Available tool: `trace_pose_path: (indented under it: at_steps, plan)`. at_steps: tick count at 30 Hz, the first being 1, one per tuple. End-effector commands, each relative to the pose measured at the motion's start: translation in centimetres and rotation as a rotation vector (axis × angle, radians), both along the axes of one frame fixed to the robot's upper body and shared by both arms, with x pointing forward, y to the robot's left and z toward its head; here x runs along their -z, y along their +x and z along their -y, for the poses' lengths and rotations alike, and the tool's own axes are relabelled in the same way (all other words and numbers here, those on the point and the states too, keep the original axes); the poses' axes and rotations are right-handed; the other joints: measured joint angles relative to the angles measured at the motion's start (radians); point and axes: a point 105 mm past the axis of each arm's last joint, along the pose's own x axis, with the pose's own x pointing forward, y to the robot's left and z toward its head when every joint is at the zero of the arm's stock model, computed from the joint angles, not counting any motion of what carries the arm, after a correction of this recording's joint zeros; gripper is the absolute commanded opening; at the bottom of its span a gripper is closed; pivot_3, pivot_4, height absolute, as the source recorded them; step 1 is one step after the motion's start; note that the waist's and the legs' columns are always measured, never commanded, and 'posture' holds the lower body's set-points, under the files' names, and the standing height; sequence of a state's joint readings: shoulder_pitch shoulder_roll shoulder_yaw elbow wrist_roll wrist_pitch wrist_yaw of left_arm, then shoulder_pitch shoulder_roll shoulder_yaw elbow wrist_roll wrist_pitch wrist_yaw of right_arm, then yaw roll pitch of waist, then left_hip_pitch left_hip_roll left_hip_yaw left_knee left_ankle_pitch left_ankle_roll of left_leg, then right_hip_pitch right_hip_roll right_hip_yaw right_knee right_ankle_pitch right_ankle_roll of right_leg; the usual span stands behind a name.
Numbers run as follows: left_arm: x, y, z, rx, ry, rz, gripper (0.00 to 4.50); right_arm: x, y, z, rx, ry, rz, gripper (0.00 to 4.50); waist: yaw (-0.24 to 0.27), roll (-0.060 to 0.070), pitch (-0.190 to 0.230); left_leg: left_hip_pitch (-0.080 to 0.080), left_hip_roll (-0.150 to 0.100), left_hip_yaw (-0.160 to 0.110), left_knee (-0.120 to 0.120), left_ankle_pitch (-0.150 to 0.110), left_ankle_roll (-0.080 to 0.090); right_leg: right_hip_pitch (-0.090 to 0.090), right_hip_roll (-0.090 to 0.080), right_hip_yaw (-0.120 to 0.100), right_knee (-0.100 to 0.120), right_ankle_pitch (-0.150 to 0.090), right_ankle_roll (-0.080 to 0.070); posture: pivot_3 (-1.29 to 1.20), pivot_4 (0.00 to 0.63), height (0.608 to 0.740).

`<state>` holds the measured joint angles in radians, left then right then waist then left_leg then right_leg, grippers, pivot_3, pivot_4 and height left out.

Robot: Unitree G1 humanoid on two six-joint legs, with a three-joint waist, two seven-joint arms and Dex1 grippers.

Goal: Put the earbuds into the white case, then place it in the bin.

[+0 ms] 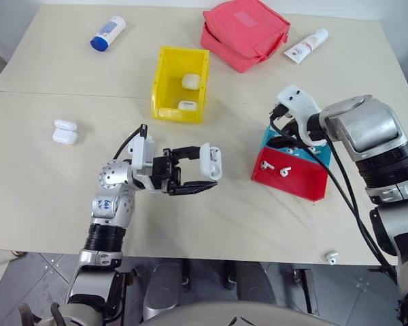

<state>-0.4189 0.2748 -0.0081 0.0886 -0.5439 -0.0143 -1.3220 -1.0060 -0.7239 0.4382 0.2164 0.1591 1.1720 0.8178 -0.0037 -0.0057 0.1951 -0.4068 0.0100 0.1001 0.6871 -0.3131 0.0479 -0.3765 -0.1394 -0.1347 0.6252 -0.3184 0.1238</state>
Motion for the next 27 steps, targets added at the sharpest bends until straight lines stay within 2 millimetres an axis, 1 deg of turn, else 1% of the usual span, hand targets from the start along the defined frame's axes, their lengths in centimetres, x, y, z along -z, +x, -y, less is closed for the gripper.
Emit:
trace_pose_path:
  at_steps: [1, 9, 12, 16, 17, 27]
  plan:
    - [-0.8, -0.5, -0.3, -0.007, -0.025, 0.030, 2.73, -0.8, 0.3, -0.4, -0.020, -0.010, 0.024, 2.67, -0.001, 0.000, 0.000, 0.000, 0.000, 0.000, 0.000, 0.000, 0.000, 0.000, 0.000, 0.000, 0.000, 0.000, 0.000, 0.00, 0.150, 0.740]
    - [-0.7, -0.5, -0.5, -0.025, -0.026, 0.028, 2.73, -0.5, 0.5, -0.5, -0.020, -0.019, 0.005, 2.67, -0.001, 0.000, 0.000, 0.000, 0.000, 0.000, 0.000, 0.000, 0.000, 0.000, 0.000, 0.000, 0.000, 0.000, 0.000, 0.00, 0.150, 0.740]
    - [-0.7, -0.4, -0.5, -0.034, -0.026, 0.028, 2.73, -0.4, 0.6, -0.6, -0.028, -0.023, -0.001, 2.07, -0.001, 0.000, 0.000, 0.000, 0.000, 0.000, 0.000, 0.000, 0.000, 0.000, 0.000, 0.000, 0.000, 0.000, 0.000, 0.00, 0.150, 0.740]
    - [-0.8, -0.3, -0.6, -0.041, -0.027, 0.030, 2.73, -0.5, 0.6, -0.6, -0.030, -0.031, -0.002, 0.71, 0.000, 0.000, 0.000, 0.000, 0.000, 0.000, 0.000, 0.000, 0.000, 0.000, 0.000, 0.000, 0.000, 0.000, 0.000, 0.00, 0.150, 0.740]
    - [-0.8, -0.2, -0.6, -0.043, -0.027, 0.031, 2.73, -0.6, 0.6, -0.6, -0.034, -0.032, 0.002, 0.44, 0.000, 0.000, 0.000, 0.000, 0.000, 0.000, 0.000, 0.000, 0.000, 0.000, 0.000, 0.000, 0.000, 0.000, 0.000, 0.00, 0.150, 0.740]
    - [-0.9, 0.0, -0.8, -0.053, -0.025, 0.032, 2.73, -1.7, 0.9, -0.8, -0.067, -0.011, 0.045, 0.44, -0.001, 0.000, 0.000, 0.000, 0.000, 0.000, 0.000, 0.000, 0.000, 0.000, 0.000, 0.000, 0.000, 0.000, 0.000, 0.00, 0.150, 0.740]
